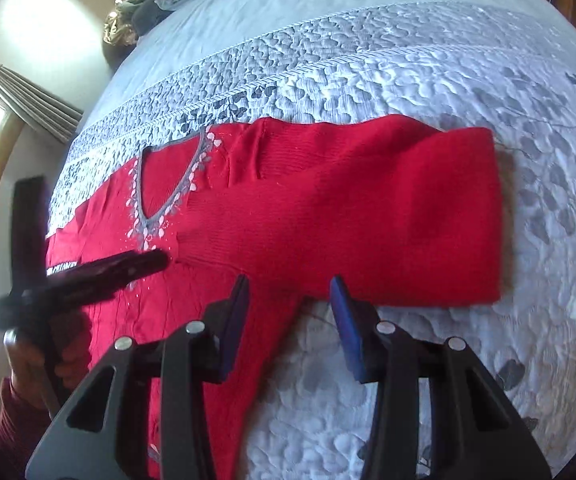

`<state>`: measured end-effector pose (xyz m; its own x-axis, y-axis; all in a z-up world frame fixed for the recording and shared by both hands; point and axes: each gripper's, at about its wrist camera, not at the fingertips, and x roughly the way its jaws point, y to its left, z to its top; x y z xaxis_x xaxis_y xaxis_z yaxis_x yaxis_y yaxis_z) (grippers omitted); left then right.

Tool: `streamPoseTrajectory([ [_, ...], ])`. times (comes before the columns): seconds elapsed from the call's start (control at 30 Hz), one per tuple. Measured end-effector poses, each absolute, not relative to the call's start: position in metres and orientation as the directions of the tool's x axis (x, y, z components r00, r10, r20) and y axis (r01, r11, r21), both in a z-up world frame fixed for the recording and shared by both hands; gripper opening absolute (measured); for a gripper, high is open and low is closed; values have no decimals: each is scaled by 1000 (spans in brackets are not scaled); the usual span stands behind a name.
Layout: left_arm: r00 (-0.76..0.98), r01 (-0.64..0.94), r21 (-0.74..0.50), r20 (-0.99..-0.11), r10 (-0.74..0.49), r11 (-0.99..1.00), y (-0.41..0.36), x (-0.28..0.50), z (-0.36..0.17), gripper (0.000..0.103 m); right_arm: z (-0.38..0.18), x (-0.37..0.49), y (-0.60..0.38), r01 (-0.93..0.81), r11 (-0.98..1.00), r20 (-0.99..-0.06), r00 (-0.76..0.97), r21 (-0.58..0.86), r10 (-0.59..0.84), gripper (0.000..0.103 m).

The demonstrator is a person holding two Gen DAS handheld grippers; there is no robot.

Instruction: Fold small clothes

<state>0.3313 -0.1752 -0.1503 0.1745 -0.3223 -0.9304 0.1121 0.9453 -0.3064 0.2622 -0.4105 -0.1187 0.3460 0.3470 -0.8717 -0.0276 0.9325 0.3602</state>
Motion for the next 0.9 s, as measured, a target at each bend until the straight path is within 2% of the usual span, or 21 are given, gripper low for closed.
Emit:
streamPoseTrajectory([
  [0.17,108,64,-350,-929,-355,935,-186,341,-172,75,-117,242,-420,-44,937,-862,379,347,337,42],
  [0.33,140,80,-304,-939,-313,949,-195,343,-171,28,-123,231,-423,-36,946,-865,396,321,308,43],
  [0.37,149,81,-296,-941,-305,952,-194,343,-170,24,-124,230,-426,-28,944,-862,398,330,313,43],
  [0.4,155,78,-298,-939,-307,951,-194,344,-169,14,-125,228,-429,-19,940,-859,399,341,320,43],
  [0.43,160,68,-316,-933,-323,946,-194,345,-166,10,-126,227,-431,-12,938,-858,400,345,321,43],
  [0.7,359,26,-373,-862,-357,927,-153,345,-103,8,-121,220,-436,9,941,-857,415,339,305,43],
  [0.9,513,-30,-272,-830,-218,962,-57,352,-57,7,-120,229,-429,9,936,-853,415,352,317,43],
])
